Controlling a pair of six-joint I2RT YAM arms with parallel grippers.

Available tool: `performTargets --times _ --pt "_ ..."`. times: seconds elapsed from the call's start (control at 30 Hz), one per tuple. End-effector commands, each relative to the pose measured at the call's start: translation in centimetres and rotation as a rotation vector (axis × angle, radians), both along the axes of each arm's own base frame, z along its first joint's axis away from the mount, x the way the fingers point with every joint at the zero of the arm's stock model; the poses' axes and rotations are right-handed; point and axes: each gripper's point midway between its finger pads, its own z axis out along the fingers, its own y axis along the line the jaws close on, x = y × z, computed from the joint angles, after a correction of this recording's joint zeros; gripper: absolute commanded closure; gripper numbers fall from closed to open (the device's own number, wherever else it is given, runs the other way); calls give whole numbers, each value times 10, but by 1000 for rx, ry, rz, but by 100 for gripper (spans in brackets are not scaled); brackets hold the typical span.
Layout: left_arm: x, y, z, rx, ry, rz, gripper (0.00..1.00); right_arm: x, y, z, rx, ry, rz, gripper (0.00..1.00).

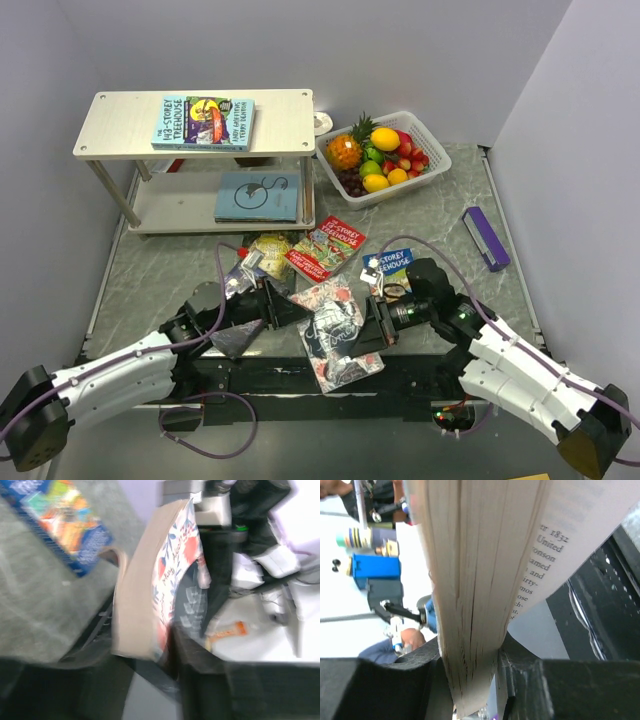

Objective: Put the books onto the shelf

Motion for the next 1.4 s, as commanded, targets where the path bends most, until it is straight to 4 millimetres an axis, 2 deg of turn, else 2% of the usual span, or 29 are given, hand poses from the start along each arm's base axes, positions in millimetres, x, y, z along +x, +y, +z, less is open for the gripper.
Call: performTargets --times 0.0,0.03,0.07,0.1,0.13,0.17,0.2,0.23,0.27,0.3,0.33,0.37,0.4,0.43,0.47,0.5,0.53,0.6,0.63,0.67,0.7,0.73,0.77,0.83,1.0,1.17,1.37 --pt "-25 -4 32 -123 -114 -168 81 1 6 42 114 -134 73 100" --pt "-27 -4 36 -130 -117 -180 98 3 6 45 112 -157 68 100" --pt "-26 -4 42 -140 -128 -179 99 4 5 41 78 -143 54 75" --pt "-26 -4 46 -146 -134 -176 99 18 6 45 42 -195 -21 55" --pt "-23 -3 51 -151 -143 -157 99 26 5 45 12 -245 -55 39" --pt "-21 -1 67 -174 -170 -136 99 31 -1 39 -56 -242 -100 17" --pt "-17 0 65 -146 -150 -112 99 41 -3 54 -65 -298 -156 9" --pt "-11 2 83 -158 -186 -77 99 66 -11 52 -148 -366 -291 2" --pt "0 9 96 -170 -204 3 99 74 -16 58 -172 -393 -347 0" --pt "7 13 105 -170 -210 54 99 81 -25 75 -179 -431 -420 1" --pt "18 19 117 -153 -202 124 99 105 -39 81 -232 -477 -577 0" --pt "34 32 131 -176 -202 249 99 109 -44 93 -214 -498 -630 1" --pt "44 41 140 -189 -194 331 99 112 -47 115 -131 -545 -687 0" --pt "51 50 155 -224 -166 396 99 114 -48 126 -82 -544 -733 0" --pt "50 58 167 -268 -170 425 99 112 -45 139 -8 -555 -732 0" --pt "62 71 179 -314 -166 525 99 109 -41 140 46 -551 -724 0" --pt "64 79 192 -361 -168 558 99 108 -34 157 141 -542 -731 0" --pt "69 92 216 -420 -199 631 99 103 -20 157 184 -481 -672 0" --pt "69 100 237 -435 -241 660 99 103 -16 164 216 -481 -657 1" --pt "75 98 238 -399 -239 679 99 101 -10 165 230 -463 -627 1" --pt "77 100 246 -396 -249 693 99 100 -6 165 252 -439 -618 0" --pt "78 101 262 -394 -281 707 99 100 -5 168 270 -440 -612 1" --pt "79 101 267 -391 -293 707 99 100 -4 176 306 -450 -615 1" --pt "79 100 280 -390 -313 710 99 101 -1 178 323 -437 -611 0" --pt "76 95 288 -420 -316 676 99 103 16 191 376 -400 -554 0" --pt "74 87 279 -416 -297 634 99 112 23 203 411 -410 -558 0" --pt "66 87 277 -449 -275 599 99 132 37 200 389 -395 -553 0"
